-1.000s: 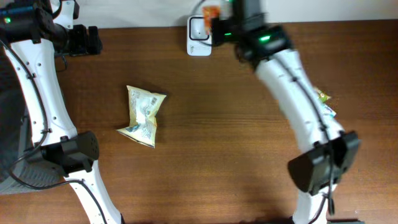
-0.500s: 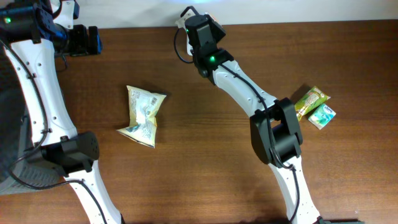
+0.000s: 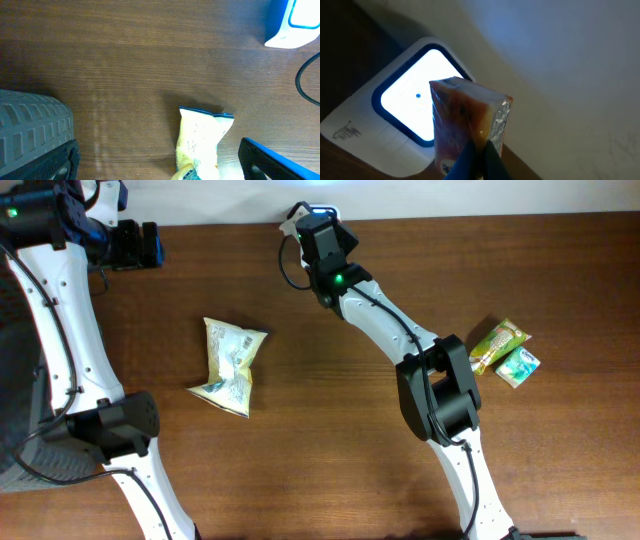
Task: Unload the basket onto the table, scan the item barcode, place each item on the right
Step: 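Carry the orange box up and hold it over the scanner window, then place the orange box beside the tea pouch at right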
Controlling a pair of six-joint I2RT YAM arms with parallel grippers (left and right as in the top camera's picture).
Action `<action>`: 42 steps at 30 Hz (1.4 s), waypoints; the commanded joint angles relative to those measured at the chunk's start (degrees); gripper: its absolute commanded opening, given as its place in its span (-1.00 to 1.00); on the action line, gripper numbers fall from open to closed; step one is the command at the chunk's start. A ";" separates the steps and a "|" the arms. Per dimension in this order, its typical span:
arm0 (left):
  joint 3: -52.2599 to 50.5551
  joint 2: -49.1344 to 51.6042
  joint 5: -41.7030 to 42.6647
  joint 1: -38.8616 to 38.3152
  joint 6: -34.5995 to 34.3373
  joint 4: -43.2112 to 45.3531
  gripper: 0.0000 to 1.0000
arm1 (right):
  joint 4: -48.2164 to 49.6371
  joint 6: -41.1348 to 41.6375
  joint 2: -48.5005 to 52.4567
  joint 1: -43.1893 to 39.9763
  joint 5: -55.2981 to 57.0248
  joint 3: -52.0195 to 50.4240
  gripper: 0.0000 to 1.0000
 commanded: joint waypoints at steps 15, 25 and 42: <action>0.42 -0.33 0.61 -0.13 0.52 -0.07 0.98 | -29.14 11.91 -20.85 4.31 -25.75 0.48 -0.92; 0.42 -0.33 0.61 -0.13 0.52 -0.07 0.98 | -71.69 54.84 -28.28 -18.47 -27.78 -4.33 -0.93; 0.42 -0.33 0.61 -0.13 0.52 -0.07 0.98 | -57.24 53.48 -26.05 -38.16 -34.25 -28.92 -0.27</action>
